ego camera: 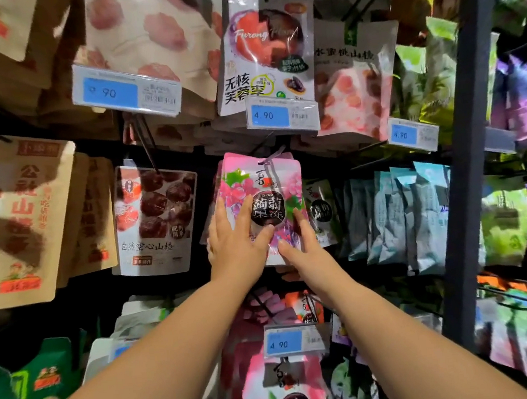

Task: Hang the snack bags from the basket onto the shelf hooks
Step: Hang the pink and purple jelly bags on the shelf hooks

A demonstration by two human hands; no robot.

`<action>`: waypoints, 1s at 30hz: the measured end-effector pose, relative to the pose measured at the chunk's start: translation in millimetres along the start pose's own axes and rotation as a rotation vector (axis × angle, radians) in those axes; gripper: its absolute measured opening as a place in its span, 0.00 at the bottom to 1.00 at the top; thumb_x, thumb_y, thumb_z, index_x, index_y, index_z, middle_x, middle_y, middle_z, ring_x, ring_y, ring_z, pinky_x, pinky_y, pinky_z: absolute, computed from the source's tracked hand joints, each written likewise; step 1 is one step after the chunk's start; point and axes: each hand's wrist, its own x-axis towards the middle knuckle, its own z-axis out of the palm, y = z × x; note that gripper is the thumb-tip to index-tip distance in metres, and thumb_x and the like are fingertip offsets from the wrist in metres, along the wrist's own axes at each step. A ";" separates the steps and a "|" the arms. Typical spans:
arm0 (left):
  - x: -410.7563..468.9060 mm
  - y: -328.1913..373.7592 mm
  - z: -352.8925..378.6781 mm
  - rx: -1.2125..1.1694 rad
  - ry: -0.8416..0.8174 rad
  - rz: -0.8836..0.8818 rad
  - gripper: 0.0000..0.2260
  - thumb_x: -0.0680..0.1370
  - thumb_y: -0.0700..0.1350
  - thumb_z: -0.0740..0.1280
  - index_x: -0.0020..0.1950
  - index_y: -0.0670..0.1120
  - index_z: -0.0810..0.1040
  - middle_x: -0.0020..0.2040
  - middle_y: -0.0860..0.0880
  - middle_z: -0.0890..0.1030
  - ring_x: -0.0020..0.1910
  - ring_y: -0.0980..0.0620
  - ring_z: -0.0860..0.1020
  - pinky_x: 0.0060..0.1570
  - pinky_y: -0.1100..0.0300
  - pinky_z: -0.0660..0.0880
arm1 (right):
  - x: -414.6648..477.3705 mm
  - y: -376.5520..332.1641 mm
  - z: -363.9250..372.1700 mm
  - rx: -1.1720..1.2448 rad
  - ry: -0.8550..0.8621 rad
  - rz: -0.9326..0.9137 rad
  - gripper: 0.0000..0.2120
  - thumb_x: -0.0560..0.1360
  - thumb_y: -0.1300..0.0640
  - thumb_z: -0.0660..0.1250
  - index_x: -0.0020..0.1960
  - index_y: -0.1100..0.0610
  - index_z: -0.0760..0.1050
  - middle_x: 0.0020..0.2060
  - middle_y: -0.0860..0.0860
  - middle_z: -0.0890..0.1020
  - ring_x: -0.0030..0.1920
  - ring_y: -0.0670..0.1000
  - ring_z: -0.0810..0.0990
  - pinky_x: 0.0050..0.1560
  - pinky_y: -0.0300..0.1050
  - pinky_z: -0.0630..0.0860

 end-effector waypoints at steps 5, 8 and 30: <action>-24.7 6.2 0.3 0.095 0.088 0.003 0.30 0.79 0.62 0.60 0.79 0.60 0.54 0.80 0.51 0.40 0.78 0.49 0.39 0.75 0.43 0.42 | -20.6 -7.6 -8.2 -0.077 0.034 -0.003 0.36 0.80 0.47 0.64 0.78 0.36 0.44 0.54 0.39 0.73 0.54 0.50 0.82 0.57 0.50 0.79; -42.0 12.7 0.8 0.159 0.171 0.025 0.28 0.79 0.61 0.61 0.77 0.55 0.60 0.80 0.48 0.45 0.77 0.47 0.44 0.75 0.42 0.43 | -34.4 -7.8 -15.3 -0.130 0.054 0.011 0.37 0.80 0.44 0.64 0.79 0.38 0.43 0.59 0.51 0.77 0.49 0.50 0.82 0.52 0.49 0.79; -300.0 112.9 254.4 -0.027 -0.809 0.253 0.18 0.78 0.58 0.65 0.62 0.49 0.69 0.62 0.51 0.68 0.65 0.47 0.64 0.62 0.53 0.65 | -302.0 145.2 -236.1 -0.433 0.395 0.536 0.15 0.81 0.48 0.64 0.66 0.50 0.72 0.43 0.51 0.81 0.40 0.50 0.80 0.47 0.53 0.79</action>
